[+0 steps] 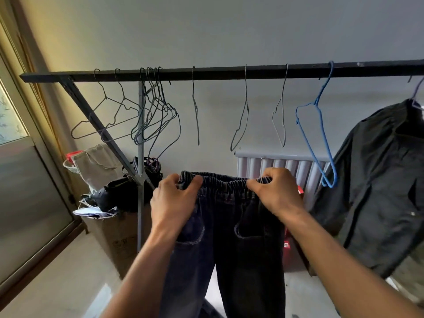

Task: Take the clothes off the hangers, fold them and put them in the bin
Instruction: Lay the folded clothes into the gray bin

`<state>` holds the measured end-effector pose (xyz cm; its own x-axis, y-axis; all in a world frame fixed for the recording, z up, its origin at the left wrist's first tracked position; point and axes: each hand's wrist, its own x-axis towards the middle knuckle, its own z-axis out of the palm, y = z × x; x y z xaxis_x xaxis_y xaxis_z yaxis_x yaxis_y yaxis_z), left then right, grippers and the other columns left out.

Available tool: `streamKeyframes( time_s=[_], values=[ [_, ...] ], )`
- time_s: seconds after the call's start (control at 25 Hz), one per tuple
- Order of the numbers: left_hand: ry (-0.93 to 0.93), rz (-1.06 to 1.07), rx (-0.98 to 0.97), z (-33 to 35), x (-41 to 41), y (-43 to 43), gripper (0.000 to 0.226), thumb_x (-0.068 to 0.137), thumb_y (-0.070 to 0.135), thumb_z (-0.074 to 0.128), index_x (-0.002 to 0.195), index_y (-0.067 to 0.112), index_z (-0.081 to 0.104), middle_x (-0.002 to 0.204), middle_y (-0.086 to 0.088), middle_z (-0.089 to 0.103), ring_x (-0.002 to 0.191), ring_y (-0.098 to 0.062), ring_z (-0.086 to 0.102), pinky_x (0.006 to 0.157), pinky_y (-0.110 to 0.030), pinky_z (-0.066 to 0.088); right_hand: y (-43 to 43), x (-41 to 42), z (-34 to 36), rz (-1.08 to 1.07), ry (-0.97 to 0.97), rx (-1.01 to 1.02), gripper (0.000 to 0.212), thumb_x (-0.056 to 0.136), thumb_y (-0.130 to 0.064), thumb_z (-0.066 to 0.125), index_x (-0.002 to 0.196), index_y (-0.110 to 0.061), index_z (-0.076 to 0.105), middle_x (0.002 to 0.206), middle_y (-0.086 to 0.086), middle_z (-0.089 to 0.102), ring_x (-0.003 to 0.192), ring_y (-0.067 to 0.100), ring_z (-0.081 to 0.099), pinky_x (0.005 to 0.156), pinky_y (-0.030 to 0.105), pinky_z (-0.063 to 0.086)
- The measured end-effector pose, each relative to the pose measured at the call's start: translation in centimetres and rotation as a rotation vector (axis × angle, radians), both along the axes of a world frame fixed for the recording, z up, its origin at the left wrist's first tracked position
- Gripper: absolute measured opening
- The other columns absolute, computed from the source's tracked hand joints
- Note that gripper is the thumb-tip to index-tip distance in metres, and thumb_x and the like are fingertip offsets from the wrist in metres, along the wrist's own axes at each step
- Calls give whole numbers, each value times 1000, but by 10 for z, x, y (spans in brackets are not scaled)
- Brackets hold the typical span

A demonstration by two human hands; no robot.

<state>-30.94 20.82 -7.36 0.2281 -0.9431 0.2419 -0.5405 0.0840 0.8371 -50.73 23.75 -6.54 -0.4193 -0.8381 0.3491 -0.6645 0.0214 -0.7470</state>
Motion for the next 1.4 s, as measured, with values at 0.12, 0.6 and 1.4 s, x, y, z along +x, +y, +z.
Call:
streamKeyframes(
  time_s=[0.12, 0.6, 1.4],
  values=[
    [19, -4, -94, 0, -27, 23, 37, 85, 54, 61, 84, 18, 54, 86, -3, 68, 95, -34, 61, 78, -39, 44, -3, 16, -6, -35, -45, -98, 36, 78, -22, 69, 57, -5, 45, 51, 7, 46, 51, 25, 43, 49, 33, 34],
    [190, -510, -197, 13, -45, 41, 42, 92, 67, 32, 93, 31, 52, 74, 0, 65, 76, -21, 67, 72, -45, 57, 14, 41, 9, 331, -530, -147, 72, 72, -65, 60, 127, -22, 42, 109, -1, 63, 94, 6, 64, 86, 30, 55],
    [616, -575, 118, 14, 11, 15, 16, 82, 12, 70, 98, 8, 69, 82, -7, 76, 70, -18, 72, 62, -26, 56, -1, 7, 6, 656, -765, -14, 98, 60, -57, 83, 133, -4, 47, 120, 18, 65, 102, 25, 68, 81, 32, 55]
  ],
)
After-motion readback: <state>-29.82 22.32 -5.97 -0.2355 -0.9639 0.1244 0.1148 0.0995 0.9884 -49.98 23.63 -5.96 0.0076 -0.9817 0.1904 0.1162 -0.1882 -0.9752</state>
